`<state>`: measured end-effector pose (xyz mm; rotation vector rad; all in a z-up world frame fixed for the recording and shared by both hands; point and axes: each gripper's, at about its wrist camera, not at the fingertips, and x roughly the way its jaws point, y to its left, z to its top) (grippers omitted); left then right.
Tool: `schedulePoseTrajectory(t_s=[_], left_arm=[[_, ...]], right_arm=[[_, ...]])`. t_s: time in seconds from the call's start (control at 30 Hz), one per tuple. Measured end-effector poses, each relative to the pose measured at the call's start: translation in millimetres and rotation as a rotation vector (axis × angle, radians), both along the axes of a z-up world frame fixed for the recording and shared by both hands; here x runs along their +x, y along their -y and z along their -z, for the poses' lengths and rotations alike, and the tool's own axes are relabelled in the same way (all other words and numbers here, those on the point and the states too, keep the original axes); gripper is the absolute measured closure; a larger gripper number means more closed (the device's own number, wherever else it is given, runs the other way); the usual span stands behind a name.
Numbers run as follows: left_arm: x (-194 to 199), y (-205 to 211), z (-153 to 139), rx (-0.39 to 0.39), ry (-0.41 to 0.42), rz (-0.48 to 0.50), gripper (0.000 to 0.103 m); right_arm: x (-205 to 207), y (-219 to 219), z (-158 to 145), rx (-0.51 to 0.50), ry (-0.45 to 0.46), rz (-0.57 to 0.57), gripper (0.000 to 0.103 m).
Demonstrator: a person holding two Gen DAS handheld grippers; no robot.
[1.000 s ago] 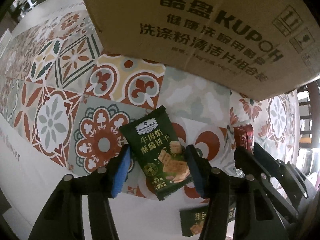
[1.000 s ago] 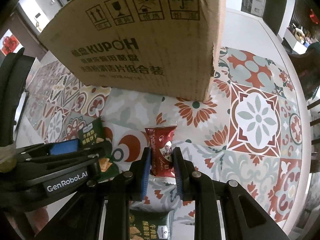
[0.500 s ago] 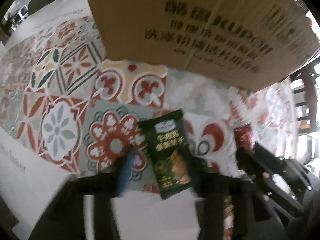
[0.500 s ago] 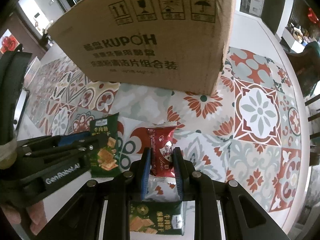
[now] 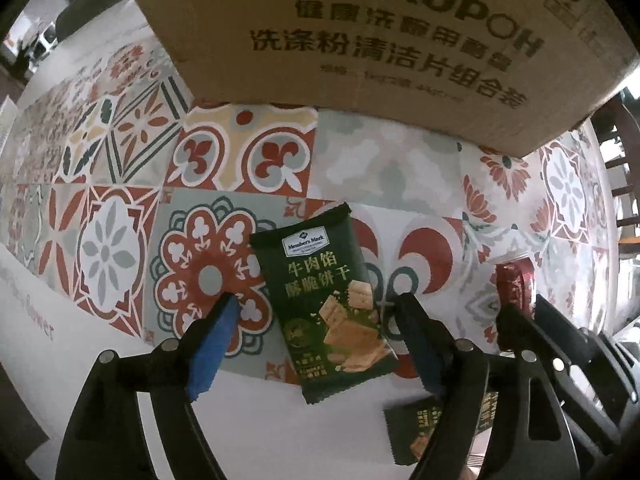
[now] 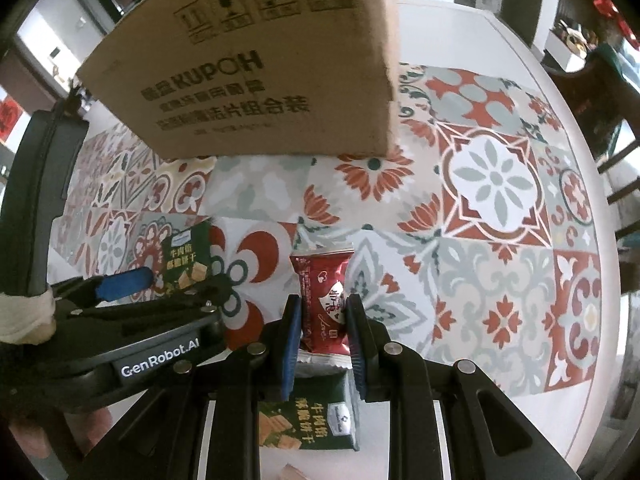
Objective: Organize snacks
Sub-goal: 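Lift both snacks and carry them toward the box, then lower both snacks into the box and open both grippers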
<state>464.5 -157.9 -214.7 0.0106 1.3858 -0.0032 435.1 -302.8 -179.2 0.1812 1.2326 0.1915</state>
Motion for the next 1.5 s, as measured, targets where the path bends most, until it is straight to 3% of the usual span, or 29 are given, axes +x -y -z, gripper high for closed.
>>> schedulePoseTrajectory(t_s=[0.07,0.23,0.37,0.63,0.9,1.5], left_arm=[[-3.4,5.7,-6.0,-0.003,0.031,0.023,0.055],[-3.5,14.1,-12.1,-0.031,0.027,0.076,0.055],[-1.5,-2.4,-18.9,-0.094,0.029,0.085,0.055],[-20.4,-22.6,-52.3,-0.123,0.118,0.117,0.055],[-42.1,-31.6,-95.7,-0.166,0.198,0.151,0.055],[-44.4,-56.8,-211.2,-0.22,0.488,0.228,0.056]], right_arm=[[-1.5,3.2,0.0,-0.003,0.0,0.003,0.08],[-3.6,1.7,-1.3,0.009,0.001,0.0,0.079],[-5.6,-5.4,-6.5,0.008,0.008,-0.012,0.079],[-15.3,-15.3,-29.3,0.016,0.047,-0.023,0.08],[-27.5,-23.5,-67.5,0.02,0.118,-0.012,0.08],[-40.1,-46.9,-169.9,-0.003,0.368,-0.003,0.08]])
